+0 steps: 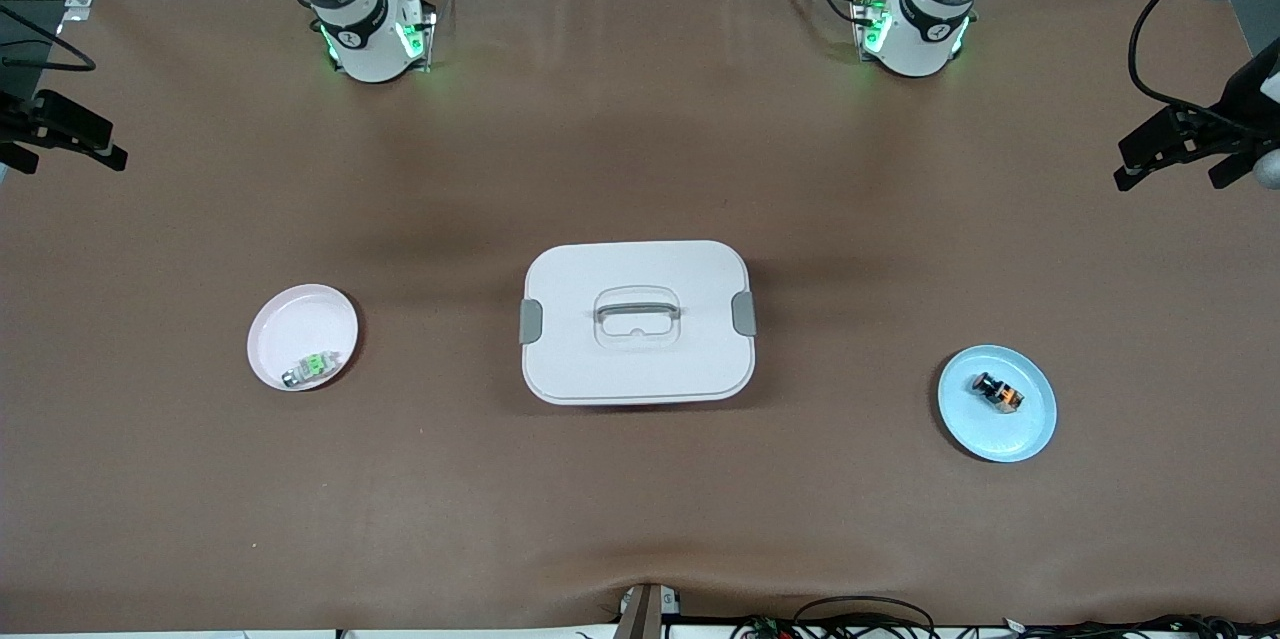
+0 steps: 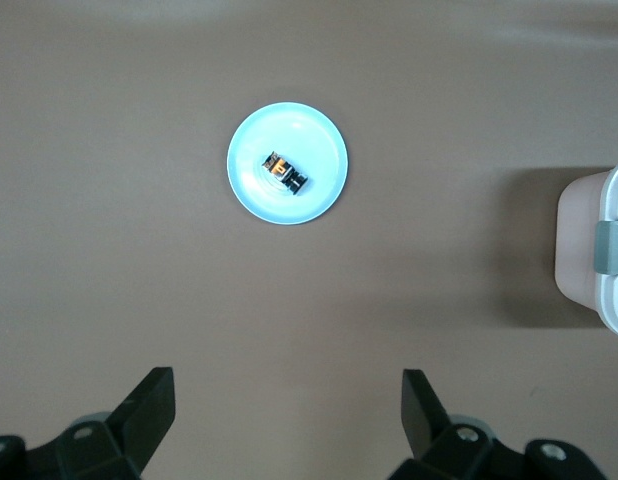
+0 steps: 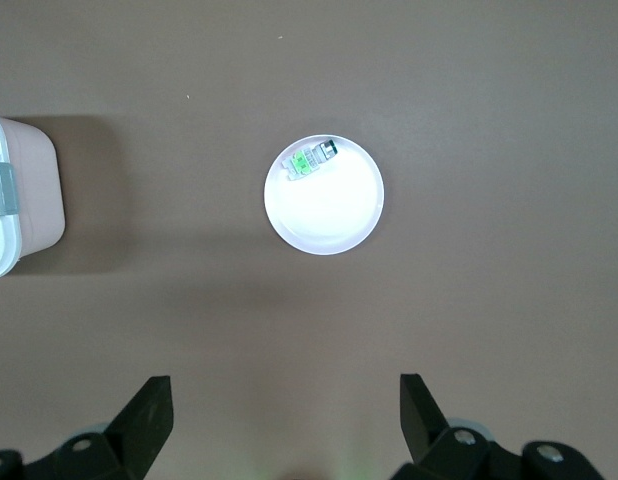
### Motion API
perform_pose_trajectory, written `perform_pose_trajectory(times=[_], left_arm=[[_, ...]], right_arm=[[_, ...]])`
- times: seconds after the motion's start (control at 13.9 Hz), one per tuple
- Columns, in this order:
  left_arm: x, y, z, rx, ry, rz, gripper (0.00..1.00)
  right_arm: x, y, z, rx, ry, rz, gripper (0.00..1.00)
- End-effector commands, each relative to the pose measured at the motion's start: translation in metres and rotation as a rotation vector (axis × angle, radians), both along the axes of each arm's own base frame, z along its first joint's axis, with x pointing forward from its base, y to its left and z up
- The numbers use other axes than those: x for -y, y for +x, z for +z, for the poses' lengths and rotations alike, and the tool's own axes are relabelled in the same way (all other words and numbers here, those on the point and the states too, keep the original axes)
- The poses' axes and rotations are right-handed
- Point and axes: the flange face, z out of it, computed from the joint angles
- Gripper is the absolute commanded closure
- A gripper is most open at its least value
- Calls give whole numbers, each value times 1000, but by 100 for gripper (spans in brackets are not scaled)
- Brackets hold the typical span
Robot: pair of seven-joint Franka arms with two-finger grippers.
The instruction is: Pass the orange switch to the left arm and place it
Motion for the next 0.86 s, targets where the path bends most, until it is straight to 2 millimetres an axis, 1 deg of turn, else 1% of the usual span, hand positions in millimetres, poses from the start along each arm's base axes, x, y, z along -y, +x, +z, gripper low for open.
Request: perform_pose_trajectory(times=[0.0, 0.14, 0.36, 0.79], left_arm=[[4, 0, 6, -18, -3, -25, 0], [11, 0, 0, -52, 1, -29, 0], [10, 4, -10, -72, -1, -26, 0], [12, 4, -10, -74, -11, -29, 0]], right_arm=[[0, -6, 7, 10, 5, -12, 0], [0, -6, 7, 10, 5, -12, 0], [1, -6, 7, 12, 4, -12, 0], [0, -6, 8, 16, 4, -10, 0]])
